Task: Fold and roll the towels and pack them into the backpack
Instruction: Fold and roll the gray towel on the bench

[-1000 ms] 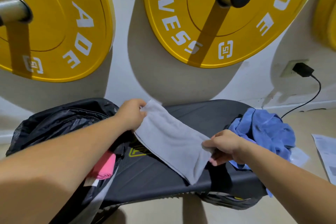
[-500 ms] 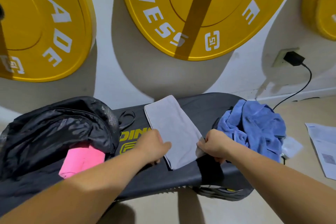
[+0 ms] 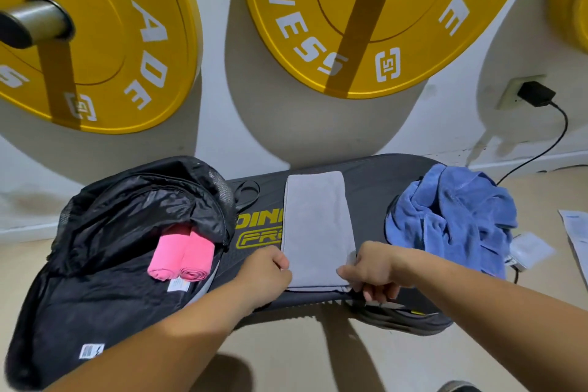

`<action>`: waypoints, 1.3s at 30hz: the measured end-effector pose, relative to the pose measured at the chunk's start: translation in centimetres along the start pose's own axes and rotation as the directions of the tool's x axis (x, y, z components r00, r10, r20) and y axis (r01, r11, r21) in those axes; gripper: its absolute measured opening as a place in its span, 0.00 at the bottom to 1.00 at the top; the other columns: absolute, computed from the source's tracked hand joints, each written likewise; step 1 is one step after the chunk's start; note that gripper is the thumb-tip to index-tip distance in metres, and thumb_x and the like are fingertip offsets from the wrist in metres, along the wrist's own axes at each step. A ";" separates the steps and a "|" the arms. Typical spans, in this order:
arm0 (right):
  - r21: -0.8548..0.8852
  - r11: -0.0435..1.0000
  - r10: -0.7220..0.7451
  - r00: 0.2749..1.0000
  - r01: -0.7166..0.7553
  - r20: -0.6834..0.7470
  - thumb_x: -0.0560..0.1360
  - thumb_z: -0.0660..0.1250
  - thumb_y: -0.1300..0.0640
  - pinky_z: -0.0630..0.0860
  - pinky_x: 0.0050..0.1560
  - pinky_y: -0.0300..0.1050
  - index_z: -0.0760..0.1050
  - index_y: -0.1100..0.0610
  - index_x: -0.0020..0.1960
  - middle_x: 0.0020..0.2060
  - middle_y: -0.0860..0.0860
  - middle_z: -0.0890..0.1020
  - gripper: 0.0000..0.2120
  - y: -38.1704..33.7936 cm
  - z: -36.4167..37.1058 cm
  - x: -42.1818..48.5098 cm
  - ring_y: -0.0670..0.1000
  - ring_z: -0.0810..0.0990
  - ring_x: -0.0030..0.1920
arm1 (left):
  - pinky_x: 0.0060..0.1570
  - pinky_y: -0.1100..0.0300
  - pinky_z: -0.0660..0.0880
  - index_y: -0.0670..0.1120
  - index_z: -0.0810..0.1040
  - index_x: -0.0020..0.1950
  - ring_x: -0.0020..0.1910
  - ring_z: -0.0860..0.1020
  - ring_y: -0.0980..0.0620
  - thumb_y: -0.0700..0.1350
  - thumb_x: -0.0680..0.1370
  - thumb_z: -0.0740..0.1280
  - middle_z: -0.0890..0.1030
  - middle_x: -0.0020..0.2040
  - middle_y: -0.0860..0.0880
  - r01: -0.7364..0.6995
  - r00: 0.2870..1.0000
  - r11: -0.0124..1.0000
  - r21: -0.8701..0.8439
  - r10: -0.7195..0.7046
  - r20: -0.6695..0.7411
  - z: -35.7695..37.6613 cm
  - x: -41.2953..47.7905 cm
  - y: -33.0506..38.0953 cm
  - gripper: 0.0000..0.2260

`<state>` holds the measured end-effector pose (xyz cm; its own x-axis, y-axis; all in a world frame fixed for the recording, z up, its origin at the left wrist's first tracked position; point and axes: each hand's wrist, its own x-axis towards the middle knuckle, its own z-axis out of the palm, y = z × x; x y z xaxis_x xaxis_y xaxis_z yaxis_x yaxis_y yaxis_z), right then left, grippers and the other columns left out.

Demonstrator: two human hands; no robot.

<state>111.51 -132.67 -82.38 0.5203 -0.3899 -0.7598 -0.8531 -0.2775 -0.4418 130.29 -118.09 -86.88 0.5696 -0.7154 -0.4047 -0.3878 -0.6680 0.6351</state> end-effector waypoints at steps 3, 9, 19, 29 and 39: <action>-0.409 0.912 -0.039 0.984 -0.036 -0.173 0.77 0.59 0.47 0.76 0.42 0.45 0.71 0.54 0.38 0.39 0.51 0.80 0.14 -0.9 1.0 -0.8 0.56 0.79 0.38 | 0.47 0.53 0.77 0.49 0.76 0.45 0.45 0.76 0.48 0.42 0.74 0.67 0.75 0.45 0.52 -0.186 0.975 0.918 0.350 0.217 -0.054 -0.9 -1.4 -2.6 0.03; -0.678 0.686 -0.600 0.733 0.266 -0.319 0.77 0.58 0.40 0.75 0.41 0.48 0.72 0.52 0.42 0.42 0.49 0.77 0.16 -0.1 2.5 0.1 0.56 0.78 0.45 | 0.48 0.50 0.76 0.49 0.76 0.48 0.52 0.75 0.47 0.49 0.79 0.60 0.75 0.52 0.51 -0.670 0.660 0.445 0.594 0.724 0.202 0.8 -2.9 -1.9 0.07; -0.681 0.629 -0.675 0.698 0.376 -0.238 0.72 0.72 0.43 0.64 0.43 0.44 0.71 0.50 0.51 0.52 0.47 0.73 0.16 2.1 4.2 1.9 0.50 0.71 0.53 | 0.50 0.51 0.75 0.51 0.78 0.50 0.54 0.73 0.51 0.51 0.79 0.64 0.76 0.51 0.55 -0.651 0.736 0.587 0.480 0.642 0.214 1.0 -0.3 -1.6 0.06; -0.552 0.712 -0.680 0.623 0.435 -0.386 0.75 0.64 0.57 0.69 0.40 0.44 0.72 0.51 0.50 0.40 0.41 0.72 0.05 3.1 3.2 2.0 0.50 0.72 0.42 | 0.45 0.51 0.73 0.52 0.72 0.50 0.46 0.75 0.49 0.48 0.80 0.65 0.77 0.45 0.56 -0.529 0.833 0.802 0.277 0.553 -0.009 0.9 -0.9 -1.4 0.03; -0.086 0.938 -0.332 0.796 0.336 -0.506 0.79 0.69 0.54 0.78 0.54 0.44 0.83 0.58 0.43 0.44 0.52 0.83 0.10 2.7 3.2 2.8 0.51 0.82 0.47 | 0.52 0.55 0.76 0.47 0.84 0.56 0.49 0.78 0.51 0.41 0.80 0.66 0.79 0.48 0.53 -0.553 0.806 0.811 0.190 0.579 -0.122 1.6 0.0 -3.6 0.09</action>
<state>110.57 -131.74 -87.20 0.7170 -0.6624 -0.2173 -0.6218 -0.4666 -0.6291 130.47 -116.04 -90.22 0.3234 -0.9384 0.1219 -0.7675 -0.1848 0.6138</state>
